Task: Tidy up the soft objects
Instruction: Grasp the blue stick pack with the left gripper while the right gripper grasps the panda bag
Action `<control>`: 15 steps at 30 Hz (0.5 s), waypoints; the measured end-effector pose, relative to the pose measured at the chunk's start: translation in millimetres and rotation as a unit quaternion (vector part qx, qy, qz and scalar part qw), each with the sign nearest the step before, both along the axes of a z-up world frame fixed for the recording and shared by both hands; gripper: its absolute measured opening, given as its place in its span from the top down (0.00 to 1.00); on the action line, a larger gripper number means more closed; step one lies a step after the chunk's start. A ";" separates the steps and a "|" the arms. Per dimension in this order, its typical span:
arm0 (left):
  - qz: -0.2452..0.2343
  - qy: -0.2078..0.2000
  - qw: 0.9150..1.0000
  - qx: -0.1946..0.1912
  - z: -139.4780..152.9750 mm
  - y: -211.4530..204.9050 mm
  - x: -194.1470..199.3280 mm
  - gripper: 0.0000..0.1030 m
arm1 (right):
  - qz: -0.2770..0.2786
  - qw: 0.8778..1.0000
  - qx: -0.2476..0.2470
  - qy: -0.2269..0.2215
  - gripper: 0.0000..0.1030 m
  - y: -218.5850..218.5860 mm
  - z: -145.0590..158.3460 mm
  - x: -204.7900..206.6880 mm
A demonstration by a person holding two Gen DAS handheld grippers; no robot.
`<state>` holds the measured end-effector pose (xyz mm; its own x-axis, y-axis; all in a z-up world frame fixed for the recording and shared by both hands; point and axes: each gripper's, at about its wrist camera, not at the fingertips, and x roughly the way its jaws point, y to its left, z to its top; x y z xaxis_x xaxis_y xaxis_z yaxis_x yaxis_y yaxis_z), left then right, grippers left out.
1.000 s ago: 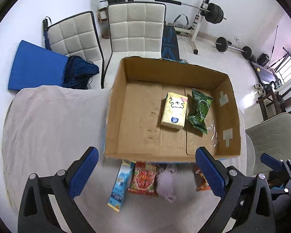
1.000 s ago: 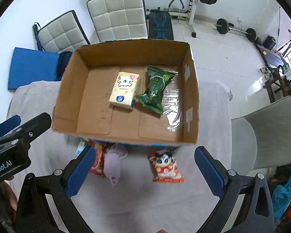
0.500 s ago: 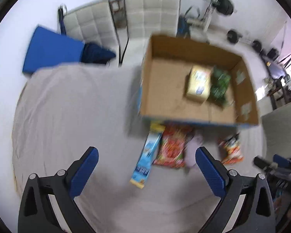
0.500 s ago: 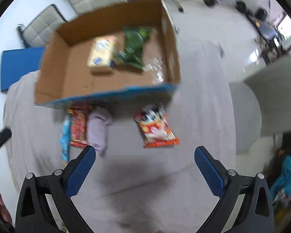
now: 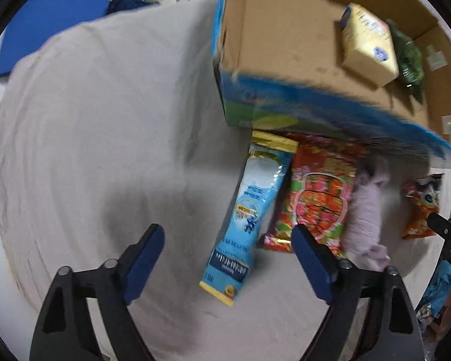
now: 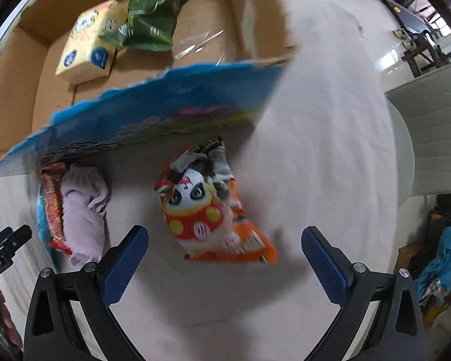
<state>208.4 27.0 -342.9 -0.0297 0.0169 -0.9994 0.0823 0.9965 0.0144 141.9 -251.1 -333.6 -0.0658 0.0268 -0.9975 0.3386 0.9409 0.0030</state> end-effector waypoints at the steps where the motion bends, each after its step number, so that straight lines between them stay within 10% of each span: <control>1: 0.002 0.008 1.000 0.002 -7.5 1.6 1.8 0.25 | 0.000 1.000 -0.002 0.007 0.00 0.7 -7.3 2.2; 11: -0.002 0.038 0.999 -0.009 -43.9 6.8 -6.5 0.74 | -0.007 0.999 0.015 0.034 0.01 3.0 -37.2 6.5; 15: 0.013 0.038 0.999 -0.011 -46.2 18.6 -17.8 0.80 | 0.004 0.999 0.002 0.045 0.37 5.0 -39.6 7.2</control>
<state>190.6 45.6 -389.1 -0.1058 -0.0061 -0.9944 0.0571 0.9983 -0.0122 149.0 -246.2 -373.2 -0.1548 0.0307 -0.9875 0.3293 0.9440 -0.0222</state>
